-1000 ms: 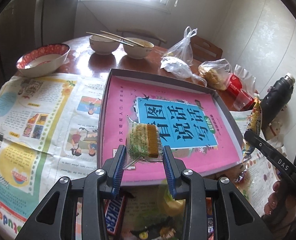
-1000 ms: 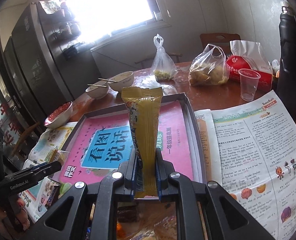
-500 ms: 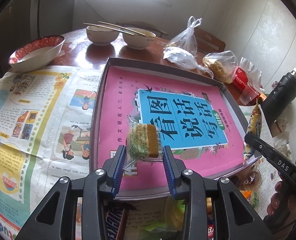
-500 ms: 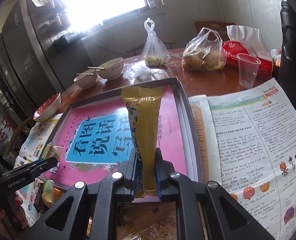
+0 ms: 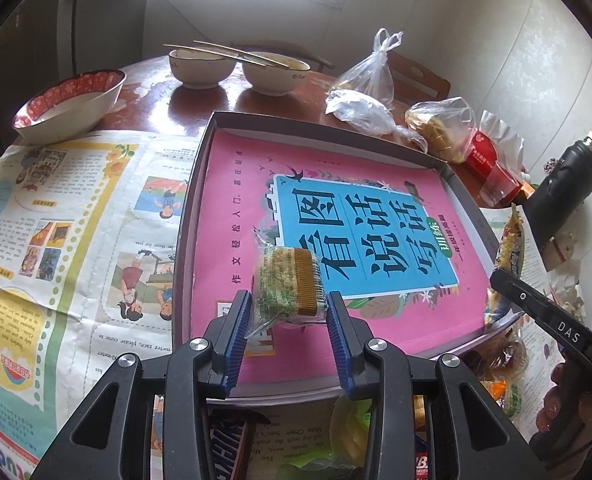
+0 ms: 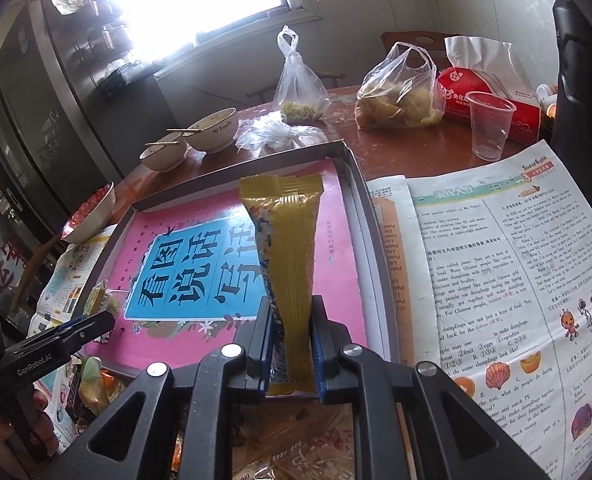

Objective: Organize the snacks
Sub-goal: 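Carry the yellow bar into the tray and open the right gripper while the left lowers the cake there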

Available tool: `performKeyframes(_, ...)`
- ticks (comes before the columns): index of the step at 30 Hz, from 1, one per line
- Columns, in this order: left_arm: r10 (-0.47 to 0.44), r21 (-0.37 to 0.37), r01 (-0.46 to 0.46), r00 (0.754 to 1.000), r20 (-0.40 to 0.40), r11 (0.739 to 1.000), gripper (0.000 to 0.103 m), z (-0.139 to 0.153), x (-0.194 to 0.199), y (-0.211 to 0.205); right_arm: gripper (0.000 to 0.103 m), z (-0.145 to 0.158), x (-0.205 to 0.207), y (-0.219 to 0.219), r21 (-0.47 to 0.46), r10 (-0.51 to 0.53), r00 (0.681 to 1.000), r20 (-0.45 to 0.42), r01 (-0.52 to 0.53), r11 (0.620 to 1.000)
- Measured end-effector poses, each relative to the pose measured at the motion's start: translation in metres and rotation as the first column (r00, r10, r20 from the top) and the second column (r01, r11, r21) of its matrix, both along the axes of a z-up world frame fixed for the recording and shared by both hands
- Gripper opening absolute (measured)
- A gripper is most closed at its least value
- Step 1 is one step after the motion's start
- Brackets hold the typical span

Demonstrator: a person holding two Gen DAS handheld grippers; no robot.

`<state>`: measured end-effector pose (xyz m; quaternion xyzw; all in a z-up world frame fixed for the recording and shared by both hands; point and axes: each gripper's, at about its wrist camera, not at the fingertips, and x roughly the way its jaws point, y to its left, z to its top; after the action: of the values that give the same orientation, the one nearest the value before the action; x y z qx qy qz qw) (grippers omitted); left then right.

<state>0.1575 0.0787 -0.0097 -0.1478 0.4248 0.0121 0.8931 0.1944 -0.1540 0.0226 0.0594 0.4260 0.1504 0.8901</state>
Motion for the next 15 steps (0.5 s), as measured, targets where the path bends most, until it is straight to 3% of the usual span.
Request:
performKeyframes(4,-0.001,0.002,0.001,1.0,-0.002,1.0,0.039,0.0003,-0.001,-0.0001,0.019,0.0017,-0.0018,-0.0017,0.002,-0.003,1.0,0.004,0.003,1.0)
performKeyframes(15,0.005,0.016,-0.006,1.0,0.013,1.0,0.042,0.0056,-0.0064,-0.0002,0.037,0.009,-0.0067,-0.0061,0.014,-0.019,0.999,0.029,0.019,1.0)
